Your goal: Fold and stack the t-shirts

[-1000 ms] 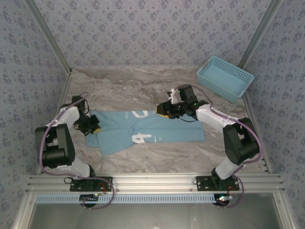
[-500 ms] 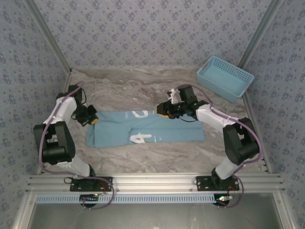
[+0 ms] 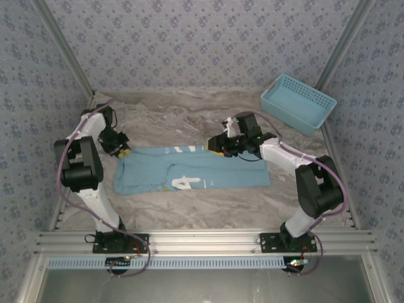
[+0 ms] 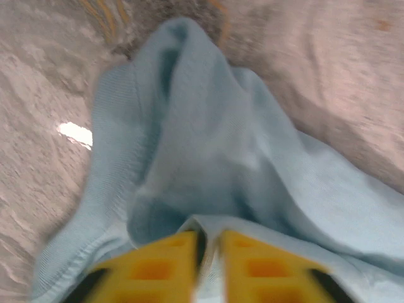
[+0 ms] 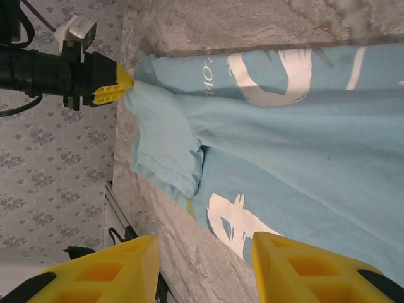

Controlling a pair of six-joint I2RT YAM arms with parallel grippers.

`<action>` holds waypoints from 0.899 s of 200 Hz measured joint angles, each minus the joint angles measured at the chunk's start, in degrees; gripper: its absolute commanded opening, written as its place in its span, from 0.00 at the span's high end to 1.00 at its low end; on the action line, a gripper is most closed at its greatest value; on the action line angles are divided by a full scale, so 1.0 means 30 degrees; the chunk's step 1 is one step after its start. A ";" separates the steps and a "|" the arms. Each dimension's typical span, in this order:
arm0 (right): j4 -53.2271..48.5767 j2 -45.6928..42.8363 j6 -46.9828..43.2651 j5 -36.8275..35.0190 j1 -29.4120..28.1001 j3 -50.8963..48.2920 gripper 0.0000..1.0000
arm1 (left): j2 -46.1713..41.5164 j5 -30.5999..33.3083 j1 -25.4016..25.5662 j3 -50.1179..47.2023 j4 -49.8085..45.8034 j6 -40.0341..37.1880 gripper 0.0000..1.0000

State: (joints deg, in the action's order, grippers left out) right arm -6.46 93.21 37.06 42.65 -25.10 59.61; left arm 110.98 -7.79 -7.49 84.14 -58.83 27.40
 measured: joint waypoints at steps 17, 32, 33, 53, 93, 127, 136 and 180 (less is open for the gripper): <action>-0.0452 -0.0051 -0.0007 -0.0372 0.0182 0.0000 0.55 | 0.0379 0.1071 0.0000 0.0211 -0.0007 0.0036 0.56; -0.1297 -0.0233 -0.0211 -0.1195 0.0539 0.0000 0.56 | 0.0007 0.2528 0.0124 0.0459 -0.0291 0.0175 0.56; -0.1370 -0.0248 -0.0226 -0.1268 0.0568 0.0000 0.56 | -0.0066 0.2645 0.0146 0.0466 -0.0291 0.0226 0.57; -0.2827 -0.0444 -0.0546 -0.2637 0.1523 0.0000 0.58 | -0.1887 0.3395 0.0809 0.0423 -0.0328 0.1180 0.61; -0.6346 0.0066 -0.1319 -0.5340 0.3781 0.0597 0.61 | -0.5377 0.1246 0.3490 -0.1909 0.1202 0.5151 0.80; -0.9209 0.2790 -0.2426 -0.7278 0.4539 0.3075 0.62 | -0.4393 -0.0656 0.4546 -0.5916 0.3286 0.9122 0.83; -0.9777 0.3563 -0.2667 -0.7737 0.4641 0.3665 0.62 | -0.3767 -0.0889 0.4634 -0.6448 0.3592 0.9828 0.83; -1.2094 0.5377 -0.2659 -0.9632 0.5093 0.4255 0.62 | -0.1479 -0.1341 0.4626 -0.5384 0.3832 1.0885 0.84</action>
State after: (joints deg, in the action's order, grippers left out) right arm -42.74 109.34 29.08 13.76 -9.82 72.38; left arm 106.54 -11.81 6.39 67.99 -47.33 60.05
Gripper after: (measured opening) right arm 0.378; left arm 0.161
